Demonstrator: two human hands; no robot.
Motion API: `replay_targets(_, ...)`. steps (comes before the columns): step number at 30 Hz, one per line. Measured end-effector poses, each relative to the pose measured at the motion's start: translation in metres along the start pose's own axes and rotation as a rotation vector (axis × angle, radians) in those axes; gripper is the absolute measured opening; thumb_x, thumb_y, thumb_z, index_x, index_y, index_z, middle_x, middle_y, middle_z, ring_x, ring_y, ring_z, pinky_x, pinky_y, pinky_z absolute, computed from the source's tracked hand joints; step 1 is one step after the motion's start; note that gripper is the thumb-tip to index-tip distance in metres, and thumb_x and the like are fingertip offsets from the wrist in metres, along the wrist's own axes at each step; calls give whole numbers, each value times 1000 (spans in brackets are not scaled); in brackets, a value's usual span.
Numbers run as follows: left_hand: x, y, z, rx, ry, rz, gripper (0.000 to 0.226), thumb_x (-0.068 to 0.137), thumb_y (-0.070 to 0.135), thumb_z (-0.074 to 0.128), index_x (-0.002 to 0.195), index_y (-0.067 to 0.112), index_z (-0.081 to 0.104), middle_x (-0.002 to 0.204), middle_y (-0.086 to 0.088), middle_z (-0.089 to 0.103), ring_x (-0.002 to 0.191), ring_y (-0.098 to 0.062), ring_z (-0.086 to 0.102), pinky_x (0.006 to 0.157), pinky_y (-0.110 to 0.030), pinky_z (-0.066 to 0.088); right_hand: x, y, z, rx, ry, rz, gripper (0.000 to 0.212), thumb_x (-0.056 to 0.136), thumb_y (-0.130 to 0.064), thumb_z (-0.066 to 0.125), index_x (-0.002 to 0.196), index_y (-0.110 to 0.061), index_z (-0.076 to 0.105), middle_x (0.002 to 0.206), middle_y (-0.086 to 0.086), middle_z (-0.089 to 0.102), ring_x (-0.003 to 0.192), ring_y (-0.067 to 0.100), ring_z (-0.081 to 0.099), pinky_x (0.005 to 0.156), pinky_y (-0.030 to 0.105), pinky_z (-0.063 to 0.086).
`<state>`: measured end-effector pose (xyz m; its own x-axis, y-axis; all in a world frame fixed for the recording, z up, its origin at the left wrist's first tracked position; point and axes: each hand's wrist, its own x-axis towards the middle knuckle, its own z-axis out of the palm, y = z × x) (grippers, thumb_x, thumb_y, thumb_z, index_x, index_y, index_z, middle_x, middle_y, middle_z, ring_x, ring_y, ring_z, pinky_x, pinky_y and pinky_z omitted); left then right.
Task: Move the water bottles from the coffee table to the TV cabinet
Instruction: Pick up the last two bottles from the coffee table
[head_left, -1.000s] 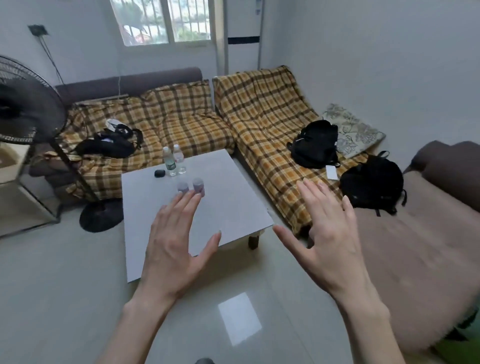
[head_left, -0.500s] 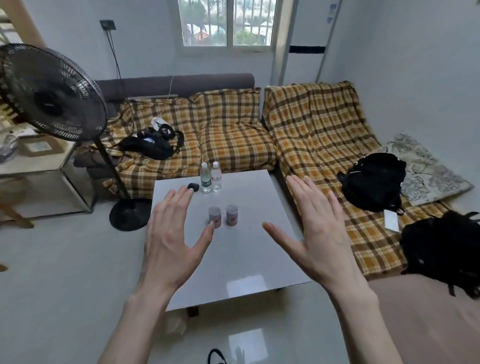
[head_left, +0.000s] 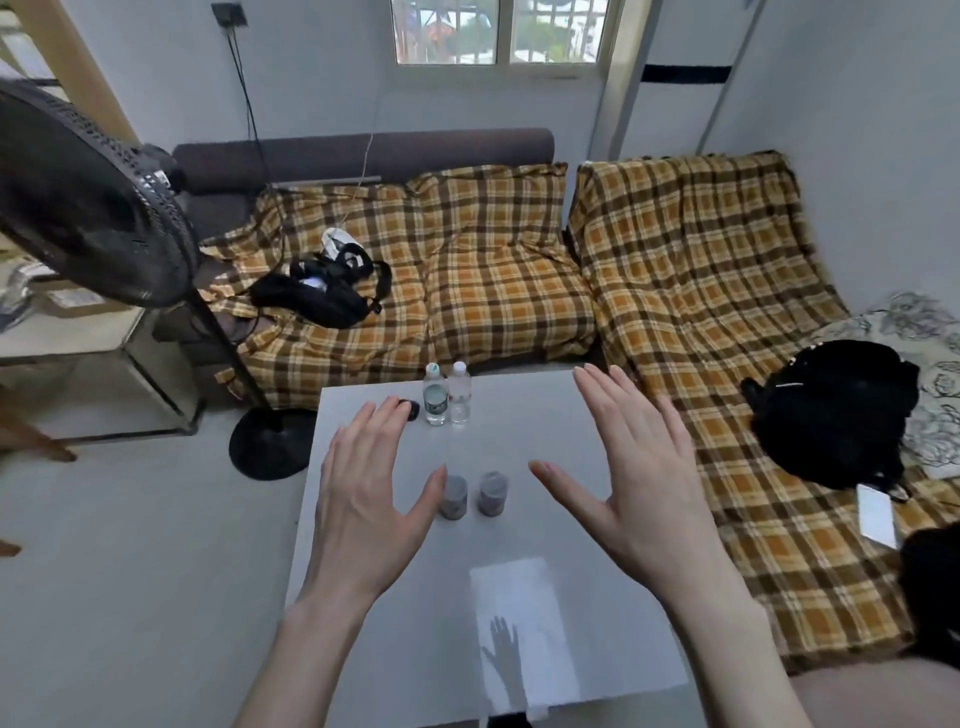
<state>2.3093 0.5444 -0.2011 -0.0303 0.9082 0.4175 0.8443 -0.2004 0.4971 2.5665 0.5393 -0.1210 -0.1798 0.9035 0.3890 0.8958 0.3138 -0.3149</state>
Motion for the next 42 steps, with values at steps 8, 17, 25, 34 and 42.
replay_targets(8,85,-37,70,122,-68,-57,70,98,54,52,159,22,37,165,5,40,159,-14,26,129,-46,24,110,49,88,107,-117,-67,80,95,-65,49,158,-18,33,165,-5,32,156,14,20,125,52,21)
replay_targets(17,168,-76,155,171,-105,-106,67,97,45,59,155,17,44,161,1,46,153,-19,37,124,-49,34,202,112,190,135,-274,-107,86,90,-70,48,158,-21,32,164,-6,34,156,15,22,125,45,19)
replay_targets(25,233,-151,239,135,-182,-153,66,99,38,62,157,16,42,161,0,47,152,-19,39,125,-39,33,263,138,300,146,-421,-137,80,93,-61,55,159,-24,28,166,-6,28,154,16,24,119,38,29)
replay_targets(34,272,-237,341,78,-429,-266,62,101,33,63,155,15,42,155,-1,49,140,-22,45,113,-38,43,317,159,446,39,-581,-121,77,95,-49,61,159,-23,27,165,-2,29,150,21,31,109,40,37)
replay_targets(42,283,-264,394,157,-586,-315,40,98,18,65,137,20,54,134,1,49,123,-25,48,90,-41,50,320,160,521,-107,-797,-11,53,95,-38,63,143,-27,41,134,6,43,114,31,55,78,40,47)
